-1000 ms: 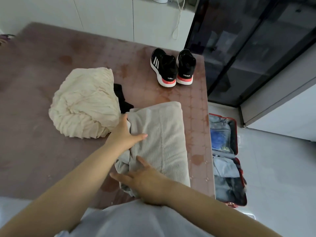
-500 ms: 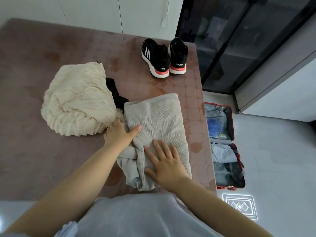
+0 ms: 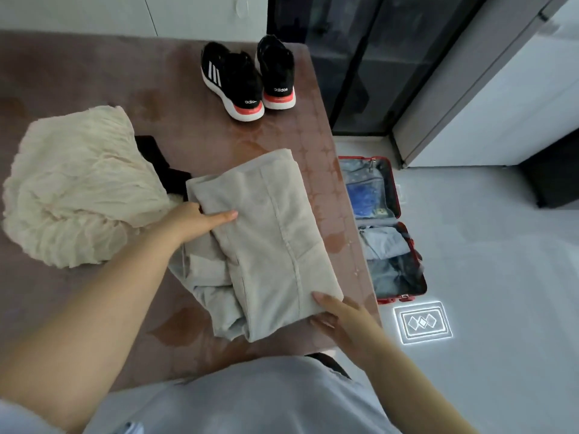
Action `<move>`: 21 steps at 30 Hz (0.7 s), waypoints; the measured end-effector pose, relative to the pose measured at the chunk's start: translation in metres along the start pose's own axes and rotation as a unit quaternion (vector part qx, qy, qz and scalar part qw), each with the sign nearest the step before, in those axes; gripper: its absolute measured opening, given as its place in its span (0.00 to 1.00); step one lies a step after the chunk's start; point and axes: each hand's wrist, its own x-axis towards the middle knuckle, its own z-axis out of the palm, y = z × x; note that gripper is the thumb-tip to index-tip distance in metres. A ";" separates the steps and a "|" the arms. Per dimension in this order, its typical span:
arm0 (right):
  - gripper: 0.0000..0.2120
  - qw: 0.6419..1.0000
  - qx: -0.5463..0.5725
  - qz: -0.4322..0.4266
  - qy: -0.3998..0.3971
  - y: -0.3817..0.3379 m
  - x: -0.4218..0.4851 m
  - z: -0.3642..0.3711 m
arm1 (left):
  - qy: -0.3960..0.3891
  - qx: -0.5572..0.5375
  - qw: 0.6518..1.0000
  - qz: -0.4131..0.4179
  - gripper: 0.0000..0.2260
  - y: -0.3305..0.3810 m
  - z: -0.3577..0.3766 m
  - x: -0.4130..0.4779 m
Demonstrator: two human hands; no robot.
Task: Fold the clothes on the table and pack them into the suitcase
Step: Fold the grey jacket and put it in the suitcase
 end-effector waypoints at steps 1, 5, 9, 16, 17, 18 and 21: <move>0.18 1.000 0.014 -0.010 -0.001 0.001 0.003 0.005 | -0.001 -0.023 1.000 -0.009 0.50 0.003 0.003 0.003; 0.14 0.998 -0.047 -0.047 -0.004 0.005 0.009 0.016 | 0.079 -0.047 0.994 -0.056 0.54 -0.016 0.026 0.002; 0.21 0.996 -0.033 -0.078 -0.037 -0.008 0.014 -0.011 | 0.149 -0.109 0.977 -0.103 0.64 -0.009 0.046 -0.008; 0.17 0.986 0.068 -0.097 -0.119 -0.071 0.032 -0.173 | 0.165 -0.259 0.951 -0.048 0.30 0.083 0.194 -0.035; 0.16 0.985 0.056 -0.096 -0.133 -0.081 0.035 -0.187 | 0.181 -0.280 0.941 -0.049 0.28 0.095 0.205 -0.037; 0.17 0.985 0.039 -0.096 -0.141 -0.087 0.041 -0.200 | 0.200 -0.299 0.932 -0.053 0.26 0.105 0.215 -0.042; 0.22 0.984 0.018 -0.086 -0.155 -0.093 0.045 -0.236 | 0.236 -0.308 0.920 -0.052 0.19 0.122 0.245 -0.065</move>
